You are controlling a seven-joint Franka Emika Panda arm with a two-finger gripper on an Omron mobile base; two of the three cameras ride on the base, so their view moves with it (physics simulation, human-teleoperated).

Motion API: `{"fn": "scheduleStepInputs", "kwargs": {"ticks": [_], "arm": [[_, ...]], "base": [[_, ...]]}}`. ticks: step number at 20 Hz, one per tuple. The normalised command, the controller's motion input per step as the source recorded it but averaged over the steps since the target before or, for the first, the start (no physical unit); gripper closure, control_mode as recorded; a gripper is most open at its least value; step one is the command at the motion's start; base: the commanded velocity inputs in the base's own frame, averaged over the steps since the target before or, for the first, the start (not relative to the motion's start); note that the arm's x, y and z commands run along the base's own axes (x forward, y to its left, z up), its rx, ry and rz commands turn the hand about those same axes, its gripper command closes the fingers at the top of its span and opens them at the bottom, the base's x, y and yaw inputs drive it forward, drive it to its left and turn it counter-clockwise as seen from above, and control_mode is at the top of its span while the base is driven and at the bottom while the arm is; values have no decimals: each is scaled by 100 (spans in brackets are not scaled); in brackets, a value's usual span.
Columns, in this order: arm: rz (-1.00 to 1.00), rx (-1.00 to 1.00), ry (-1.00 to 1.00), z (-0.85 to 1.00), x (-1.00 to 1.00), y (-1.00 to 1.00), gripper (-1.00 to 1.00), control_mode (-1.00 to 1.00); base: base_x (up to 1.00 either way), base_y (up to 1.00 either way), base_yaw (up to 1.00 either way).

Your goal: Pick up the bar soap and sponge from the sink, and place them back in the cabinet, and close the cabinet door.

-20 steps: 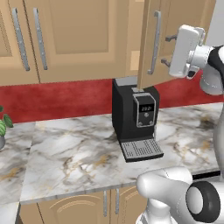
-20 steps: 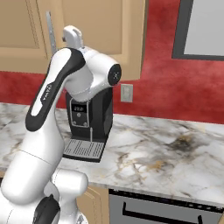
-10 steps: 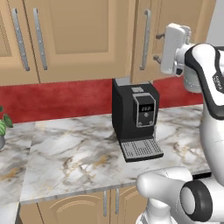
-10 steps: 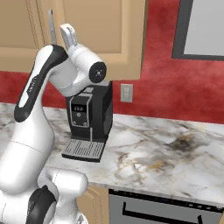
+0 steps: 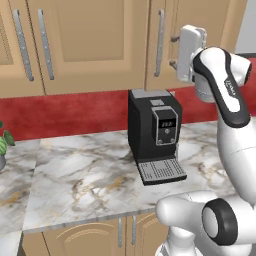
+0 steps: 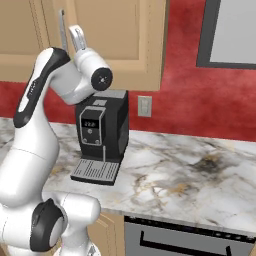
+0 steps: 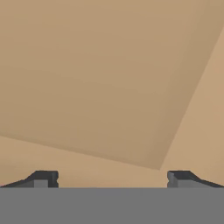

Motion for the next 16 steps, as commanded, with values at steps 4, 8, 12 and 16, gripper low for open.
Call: {"fn": "scheduleStepInputs", "kwargs": {"ticks": [4, 8, 12, 16], "arm": [[-1, 0, 0, 0, 24, 0, -100, -100], [0, 0, 1, 0, 23, 0, -100, -100], [0, 0, 0, 0, 17, 0, -100, -100], [0, 0, 0, 0, 15, 0, -100, -100]], "base": [[0, 0, 0], [0, 0, 0], [0, 0, 0], [0, 0, 0]]}}
